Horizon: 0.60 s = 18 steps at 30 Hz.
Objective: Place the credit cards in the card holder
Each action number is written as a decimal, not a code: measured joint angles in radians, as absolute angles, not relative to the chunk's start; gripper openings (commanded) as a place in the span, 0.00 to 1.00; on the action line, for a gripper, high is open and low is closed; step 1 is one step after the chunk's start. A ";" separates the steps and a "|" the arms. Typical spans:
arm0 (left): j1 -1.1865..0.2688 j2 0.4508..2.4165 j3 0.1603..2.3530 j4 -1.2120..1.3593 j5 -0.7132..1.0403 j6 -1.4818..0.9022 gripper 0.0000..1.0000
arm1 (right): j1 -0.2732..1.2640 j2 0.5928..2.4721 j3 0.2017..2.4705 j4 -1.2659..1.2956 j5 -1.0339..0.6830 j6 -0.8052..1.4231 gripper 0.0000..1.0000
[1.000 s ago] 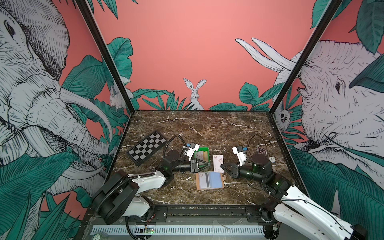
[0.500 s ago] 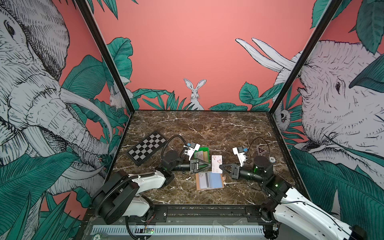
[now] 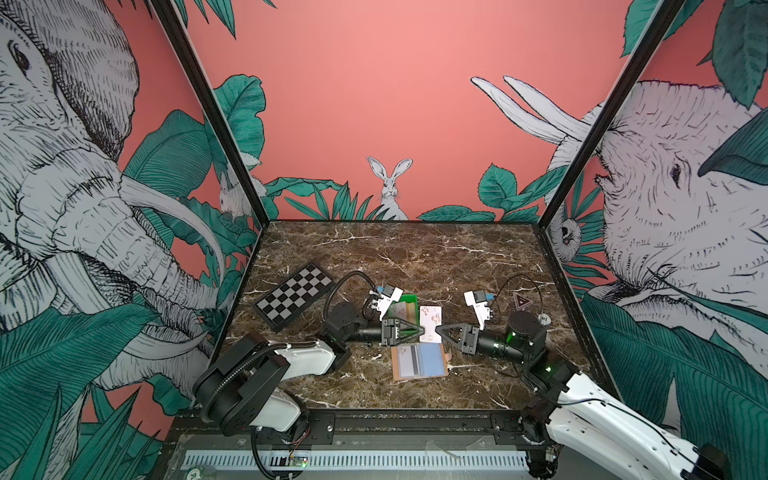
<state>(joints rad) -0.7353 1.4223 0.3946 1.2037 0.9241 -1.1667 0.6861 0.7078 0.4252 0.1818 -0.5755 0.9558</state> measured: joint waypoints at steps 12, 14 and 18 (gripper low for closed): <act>-0.739 1.430 0.395 1.248 0.922 -1.189 0.21 | 0.686 0.692 0.397 0.198 -0.588 0.966 0.00; -0.739 1.430 0.395 1.255 0.921 -1.194 0.21 | 0.686 0.682 0.390 0.197 -0.588 0.966 0.00; -0.739 1.430 0.395 1.262 0.919 -1.201 0.18 | 0.686 0.659 0.374 0.197 -0.587 0.966 0.00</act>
<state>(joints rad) -0.7391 1.4303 0.3946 1.2625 0.9188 -1.2011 0.6861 0.6590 0.3744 0.1967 -0.5873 0.9661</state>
